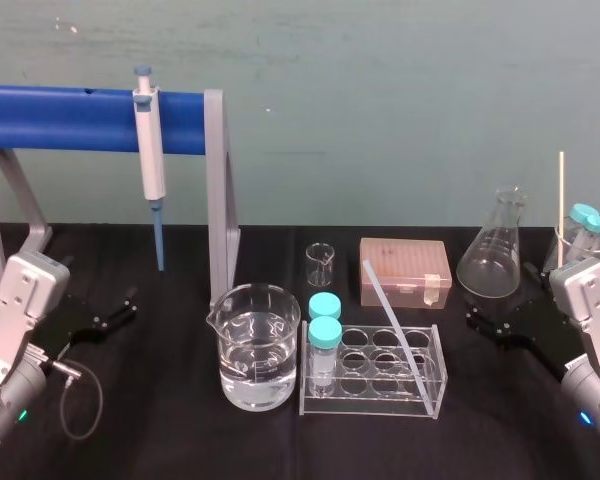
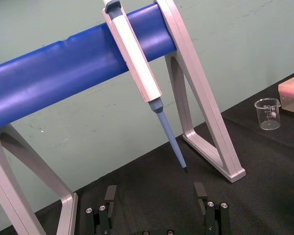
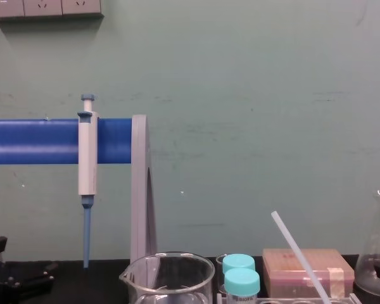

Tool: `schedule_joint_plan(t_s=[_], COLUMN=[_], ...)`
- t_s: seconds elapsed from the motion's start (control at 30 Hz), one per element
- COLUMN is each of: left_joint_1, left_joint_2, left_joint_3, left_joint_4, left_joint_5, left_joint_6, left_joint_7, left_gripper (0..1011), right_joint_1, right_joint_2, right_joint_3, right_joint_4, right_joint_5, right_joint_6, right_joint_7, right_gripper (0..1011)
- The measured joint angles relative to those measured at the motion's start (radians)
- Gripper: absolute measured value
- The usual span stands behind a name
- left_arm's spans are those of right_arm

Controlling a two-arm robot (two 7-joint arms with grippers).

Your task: Pick up the stirring rod with one hand, then place it down.

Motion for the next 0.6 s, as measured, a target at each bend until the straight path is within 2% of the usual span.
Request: schedule_joint_plan(t_s=[0.6], left_joint_1=[0.000], left_joint_2=[0.000], left_joint_3=[0.000], left_joint_4=[0.000], left_joint_5=[0.000], left_joint_6=[0.000], left_joint_7=[0.000], left_gripper=[1000], right_joint_1=[0.000], right_joint_2=[0.000], right_joint_3=[0.000], right_joint_4=[0.000], right_joint_5=[0.000], right_joint_6=[0.000], right_joint_7=[0.000], right_gripper=[1000])
